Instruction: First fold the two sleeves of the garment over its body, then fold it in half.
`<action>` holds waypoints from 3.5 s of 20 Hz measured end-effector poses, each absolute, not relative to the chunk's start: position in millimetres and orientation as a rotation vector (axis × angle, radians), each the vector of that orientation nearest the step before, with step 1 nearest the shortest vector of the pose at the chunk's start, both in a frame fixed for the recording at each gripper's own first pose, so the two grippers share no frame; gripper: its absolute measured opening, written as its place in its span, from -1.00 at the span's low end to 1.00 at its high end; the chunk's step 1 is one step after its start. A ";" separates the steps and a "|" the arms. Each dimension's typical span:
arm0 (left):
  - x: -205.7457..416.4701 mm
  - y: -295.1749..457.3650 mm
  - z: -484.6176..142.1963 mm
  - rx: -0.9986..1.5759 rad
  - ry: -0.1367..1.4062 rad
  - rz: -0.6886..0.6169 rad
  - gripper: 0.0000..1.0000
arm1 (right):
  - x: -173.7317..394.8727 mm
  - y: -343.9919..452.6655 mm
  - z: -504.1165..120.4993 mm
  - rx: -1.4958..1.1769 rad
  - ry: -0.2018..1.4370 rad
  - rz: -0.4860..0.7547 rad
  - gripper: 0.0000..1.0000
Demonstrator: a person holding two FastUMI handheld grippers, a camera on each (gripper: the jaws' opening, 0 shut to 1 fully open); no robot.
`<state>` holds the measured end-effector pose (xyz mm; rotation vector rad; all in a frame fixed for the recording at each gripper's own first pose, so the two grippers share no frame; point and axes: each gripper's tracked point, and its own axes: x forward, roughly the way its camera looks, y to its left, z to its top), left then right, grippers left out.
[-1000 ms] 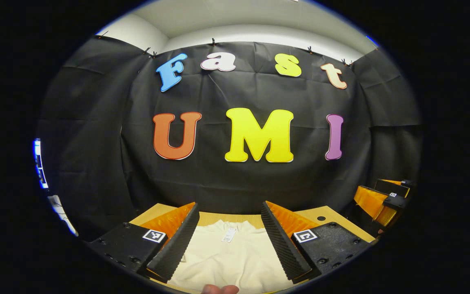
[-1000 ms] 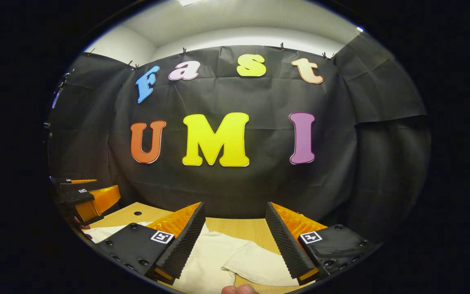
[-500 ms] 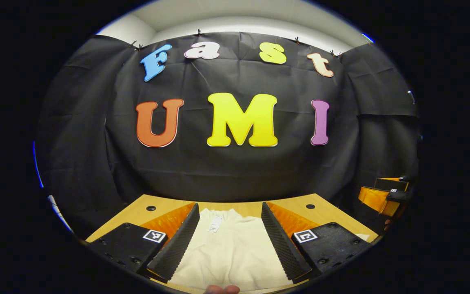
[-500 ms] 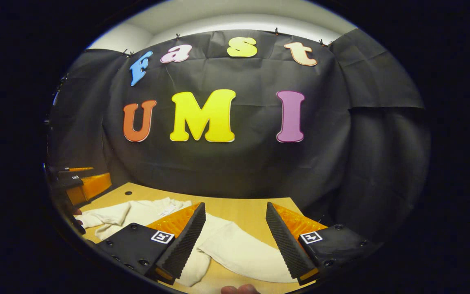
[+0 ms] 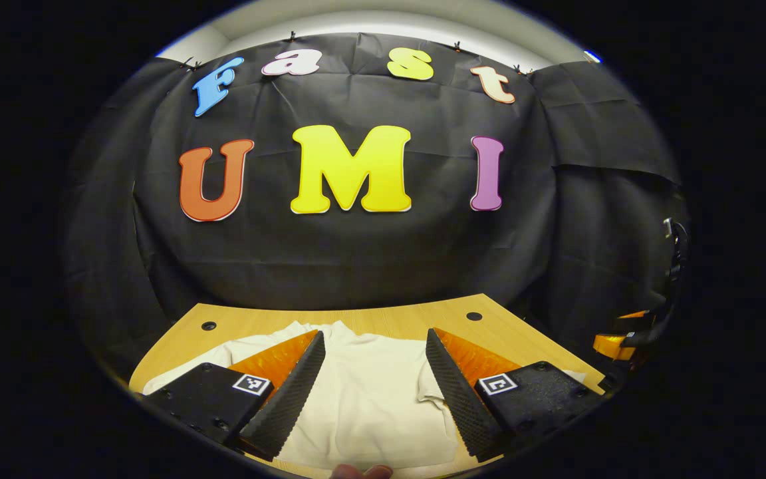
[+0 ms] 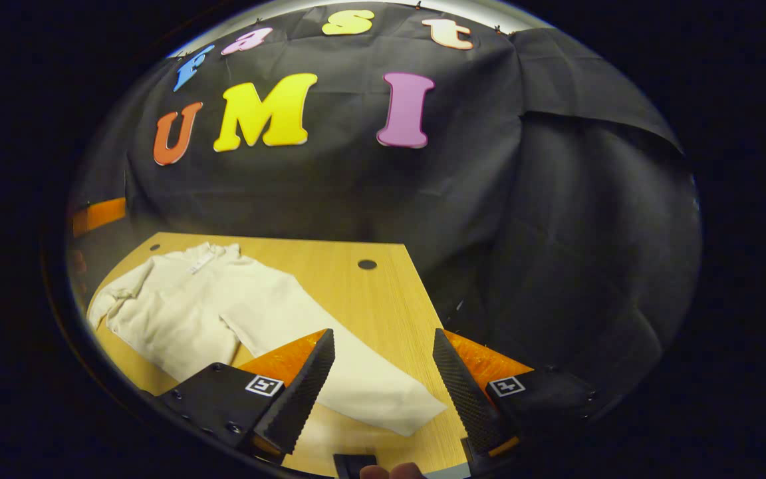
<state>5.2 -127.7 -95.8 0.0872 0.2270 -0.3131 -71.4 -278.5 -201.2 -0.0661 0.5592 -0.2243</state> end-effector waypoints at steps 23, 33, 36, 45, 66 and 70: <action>-10.1 -114.7 -122.7 0.099 0.341 -0.242 0.95 | -97.5 -322.9 -370.1 0.062 0.965 -0.177 0.85; -13.9 -98.0 -121.2 0.098 0.346 -0.207 0.95 | -93.3 -314.2 -370.5 0.118 0.974 -0.205 -0.82; -12.9 -89.2 -121.6 0.094 0.347 -0.194 0.95 | -91.0 -312.0 -355.2 0.112 0.960 -0.222 -0.98; -9.0 -47.2 -122.8 0.051 0.338 -0.122 0.96 | -48.2 -270.9 -239.2 0.066 0.775 -0.137 -0.98; -41.2 131.4 -131.6 -0.092 0.310 0.188 0.96 | 108.2 -20.1 -31.6 -0.044 0.520 0.237 -0.99; -54.4 176.0 -133.6 -0.107 0.304 0.263 0.96 | 132.6 53.0 -25.8 -0.071 0.508 0.327 -0.99</action>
